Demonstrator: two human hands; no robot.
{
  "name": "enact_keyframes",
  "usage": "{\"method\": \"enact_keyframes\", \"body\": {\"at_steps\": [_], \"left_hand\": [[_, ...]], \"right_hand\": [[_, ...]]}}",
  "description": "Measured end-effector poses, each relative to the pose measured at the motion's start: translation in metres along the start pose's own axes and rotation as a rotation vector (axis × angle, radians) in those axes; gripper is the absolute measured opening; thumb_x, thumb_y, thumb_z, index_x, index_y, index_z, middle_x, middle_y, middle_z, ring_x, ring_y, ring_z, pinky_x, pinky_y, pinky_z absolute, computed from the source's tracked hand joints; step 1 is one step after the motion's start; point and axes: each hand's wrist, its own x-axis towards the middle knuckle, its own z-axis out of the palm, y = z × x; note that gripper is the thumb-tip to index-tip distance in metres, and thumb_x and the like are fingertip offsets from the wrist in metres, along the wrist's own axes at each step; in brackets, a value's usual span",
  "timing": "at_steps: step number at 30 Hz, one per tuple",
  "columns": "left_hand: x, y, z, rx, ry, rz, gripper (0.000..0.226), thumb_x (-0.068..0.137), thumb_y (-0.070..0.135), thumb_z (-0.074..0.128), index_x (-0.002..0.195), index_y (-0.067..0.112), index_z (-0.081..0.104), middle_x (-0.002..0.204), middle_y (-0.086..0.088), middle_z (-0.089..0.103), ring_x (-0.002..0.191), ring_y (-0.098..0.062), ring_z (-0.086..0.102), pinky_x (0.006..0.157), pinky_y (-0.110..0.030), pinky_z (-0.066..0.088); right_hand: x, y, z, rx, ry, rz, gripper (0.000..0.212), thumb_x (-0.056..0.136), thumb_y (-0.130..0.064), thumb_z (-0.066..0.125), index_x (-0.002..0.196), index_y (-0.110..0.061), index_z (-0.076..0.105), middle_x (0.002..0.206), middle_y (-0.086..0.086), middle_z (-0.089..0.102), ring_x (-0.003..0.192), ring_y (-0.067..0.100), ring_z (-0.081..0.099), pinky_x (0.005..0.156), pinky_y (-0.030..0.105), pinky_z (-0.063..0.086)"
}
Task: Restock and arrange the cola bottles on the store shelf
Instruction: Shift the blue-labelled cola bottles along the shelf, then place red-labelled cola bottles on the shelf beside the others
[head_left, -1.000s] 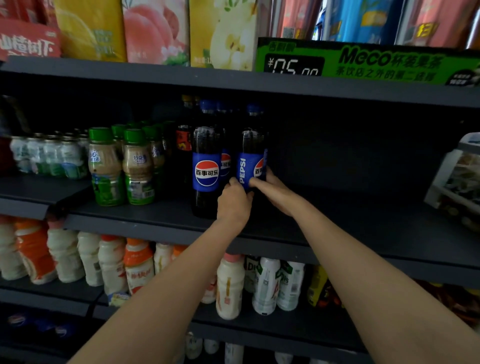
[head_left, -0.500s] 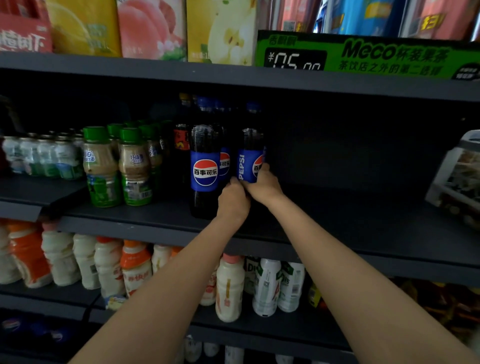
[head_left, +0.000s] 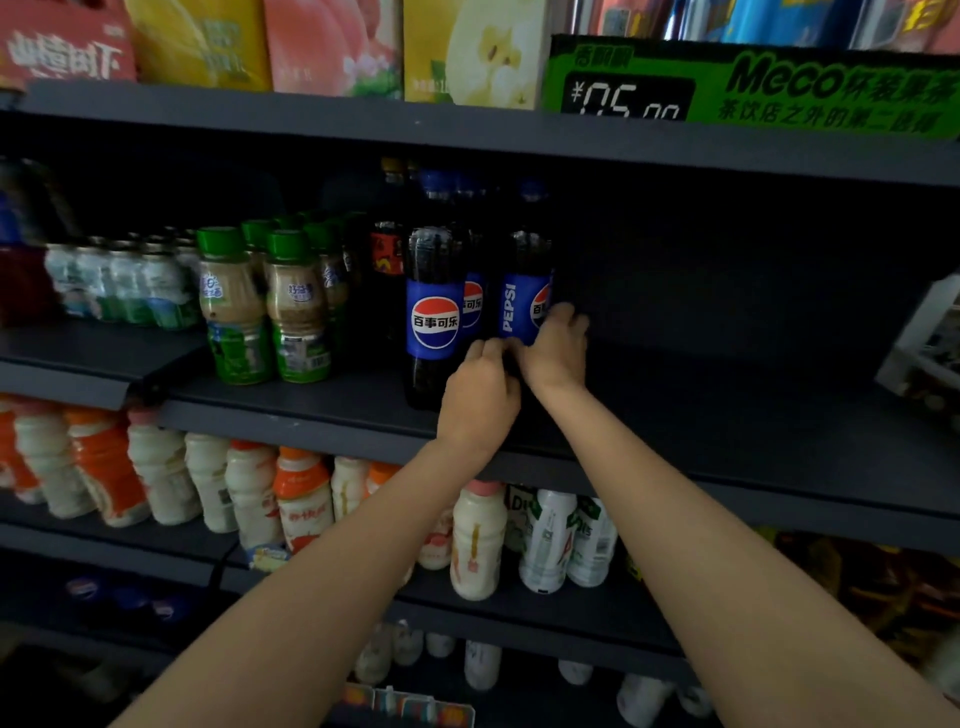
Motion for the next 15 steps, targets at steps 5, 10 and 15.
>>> {"method": "enact_keyframes", "body": {"at_steps": [5, 10, 15], "left_hand": [[-0.025, -0.010, -0.044, -0.039, 0.092, 0.289, 0.028, 0.083, 0.007, 0.048, 0.109, -0.001, 0.055, 0.103, -0.017, 0.060, 0.084, -0.031, 0.062, 0.063, -0.040, 0.052], [-0.056, -0.080, -0.116, 0.044, 0.229, 0.196, 0.022, 0.082, 0.011, 0.055, 0.103, 0.003, 0.055, 0.094, -0.015, 0.060, 0.082, -0.013, 0.048, 0.068, -0.025, 0.037], [-0.124, -0.205, -0.215, 0.131, 0.136, -0.194, 0.029, 0.088, 0.013, 0.054, 0.115, 0.007, 0.046, 0.107, -0.013, 0.057, 0.091, -0.029, 0.058, 0.073, -0.041, 0.048]], "right_hand": [[-0.069, -0.028, -0.010, 0.308, 0.257, -0.383, 0.028, 0.082, 0.007, 0.047, 0.109, 0.000, 0.048, 0.113, 0.012, 0.046, 0.090, 0.007, 0.048, 0.076, 0.008, 0.039], [-0.137, -0.098, 0.054, 0.324, 0.108, -0.641, 0.026, 0.076, 0.007, 0.046, 0.101, 0.004, 0.052, 0.101, 0.017, 0.050, 0.088, 0.010, 0.046, 0.078, 0.013, 0.038], [-0.221, -0.168, 0.171, 0.226, -0.246, -0.737, 0.020, 0.079, 0.003, 0.047, 0.097, -0.001, 0.054, 0.102, 0.013, 0.050, 0.089, 0.024, 0.052, 0.076, 0.030, 0.045]]}}
